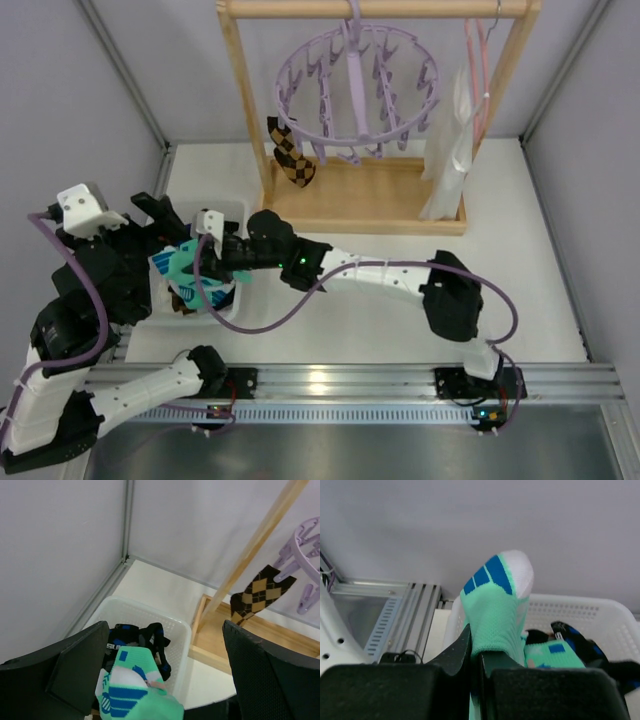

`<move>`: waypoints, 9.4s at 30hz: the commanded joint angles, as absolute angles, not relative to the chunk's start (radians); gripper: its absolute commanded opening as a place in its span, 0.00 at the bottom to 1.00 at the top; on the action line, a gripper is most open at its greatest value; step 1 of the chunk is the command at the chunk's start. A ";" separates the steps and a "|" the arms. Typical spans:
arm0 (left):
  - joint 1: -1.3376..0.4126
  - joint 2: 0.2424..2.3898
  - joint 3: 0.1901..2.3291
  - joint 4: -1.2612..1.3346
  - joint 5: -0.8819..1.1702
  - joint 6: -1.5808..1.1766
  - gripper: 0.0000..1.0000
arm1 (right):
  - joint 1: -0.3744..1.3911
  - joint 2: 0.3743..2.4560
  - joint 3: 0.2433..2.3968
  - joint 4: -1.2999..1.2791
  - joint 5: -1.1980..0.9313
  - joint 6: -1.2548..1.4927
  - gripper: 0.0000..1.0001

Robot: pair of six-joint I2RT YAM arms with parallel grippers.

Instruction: Remove the socks clipped to the hanger

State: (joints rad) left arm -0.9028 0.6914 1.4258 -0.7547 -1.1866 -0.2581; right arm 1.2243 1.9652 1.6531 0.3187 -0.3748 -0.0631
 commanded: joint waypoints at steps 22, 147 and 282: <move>-0.900 0.542 1.304 -0.764 -1.194 -0.308 0.99 | 1.104 2.588 2.329 0.189 -0.428 0.055 0.34; -0.882 0.520 1.006 -0.681 -0.606 -0.457 0.99 | 0.752 1.672 0.657 1.345 -0.437 0.353 0.00; -0.756 1.471 1.493 0.060 -0.028 -0.462 0.57 | 0.813 0.989 0.265 1.017 -0.459 0.278 0.00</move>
